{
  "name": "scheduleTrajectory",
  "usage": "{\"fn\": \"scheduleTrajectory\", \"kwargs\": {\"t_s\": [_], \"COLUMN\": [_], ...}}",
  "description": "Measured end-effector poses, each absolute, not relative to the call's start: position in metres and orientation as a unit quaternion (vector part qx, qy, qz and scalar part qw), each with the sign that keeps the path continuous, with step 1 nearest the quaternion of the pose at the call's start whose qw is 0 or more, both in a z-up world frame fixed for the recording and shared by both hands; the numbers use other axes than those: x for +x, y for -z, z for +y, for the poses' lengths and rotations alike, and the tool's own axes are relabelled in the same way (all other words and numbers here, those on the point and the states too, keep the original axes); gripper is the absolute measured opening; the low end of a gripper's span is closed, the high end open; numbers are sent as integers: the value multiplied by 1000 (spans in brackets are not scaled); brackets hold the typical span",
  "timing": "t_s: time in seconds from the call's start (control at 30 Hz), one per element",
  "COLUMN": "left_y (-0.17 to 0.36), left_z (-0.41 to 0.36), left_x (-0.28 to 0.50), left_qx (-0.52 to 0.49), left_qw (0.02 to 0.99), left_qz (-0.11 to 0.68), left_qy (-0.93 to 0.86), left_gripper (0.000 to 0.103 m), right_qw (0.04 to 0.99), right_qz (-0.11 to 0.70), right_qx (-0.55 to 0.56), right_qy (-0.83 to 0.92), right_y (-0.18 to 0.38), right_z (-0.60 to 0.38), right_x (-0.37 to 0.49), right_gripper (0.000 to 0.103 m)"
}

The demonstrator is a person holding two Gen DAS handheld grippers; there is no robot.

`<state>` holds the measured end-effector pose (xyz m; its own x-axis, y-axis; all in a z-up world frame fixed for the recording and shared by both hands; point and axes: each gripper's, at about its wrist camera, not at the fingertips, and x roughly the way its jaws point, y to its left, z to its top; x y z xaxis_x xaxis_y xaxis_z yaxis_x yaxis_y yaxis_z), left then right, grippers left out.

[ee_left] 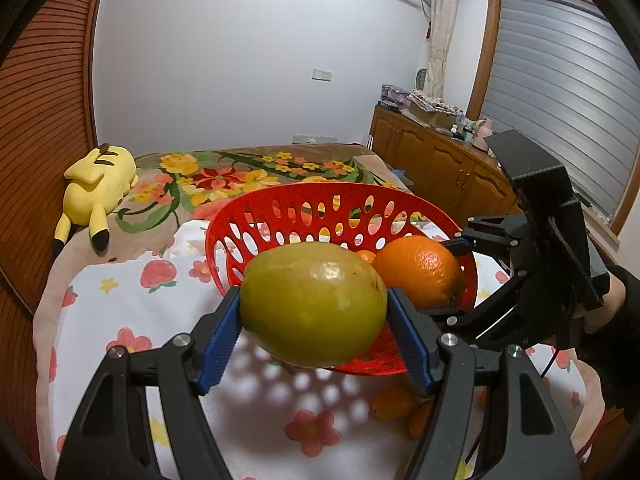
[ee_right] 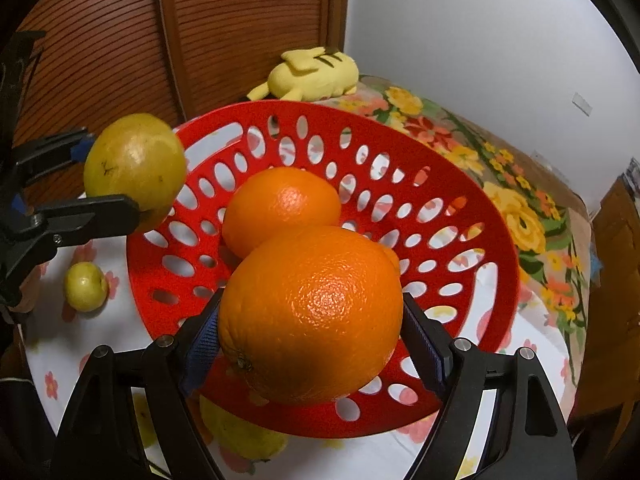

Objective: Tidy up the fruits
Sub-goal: 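Carry the pomelo and orange over the red basket with both tools, then open both tools to release the pomelo and orange into the basket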

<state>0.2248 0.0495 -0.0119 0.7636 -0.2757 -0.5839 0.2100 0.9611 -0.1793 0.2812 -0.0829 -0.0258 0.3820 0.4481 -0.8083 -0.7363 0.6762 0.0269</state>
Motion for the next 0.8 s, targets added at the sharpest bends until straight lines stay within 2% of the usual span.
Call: {"fn": "scheduleTrajectory", "kwargs": {"t_s": [0.37,0.5,0.8], "left_y": [11,12,13], "left_z": [50,50,47], "left_x": [226,228,232], "left_qx": [-52,-52,-49], "left_qw": [937,937,936], "left_qz": [319,320,324], "left_qy": [131,129,126], "left_gripper": [70,70,70], "right_qw": [811,826,839], "right_qz": [425,402,391], "right_qx": [-183,-163,-149], "right_qy": [-359,-359,-347], "right_y": [34,20,11], "right_z": [-78,-83,-102], "right_x": [283,284,282], "right_gripper": [84,88,89]}}
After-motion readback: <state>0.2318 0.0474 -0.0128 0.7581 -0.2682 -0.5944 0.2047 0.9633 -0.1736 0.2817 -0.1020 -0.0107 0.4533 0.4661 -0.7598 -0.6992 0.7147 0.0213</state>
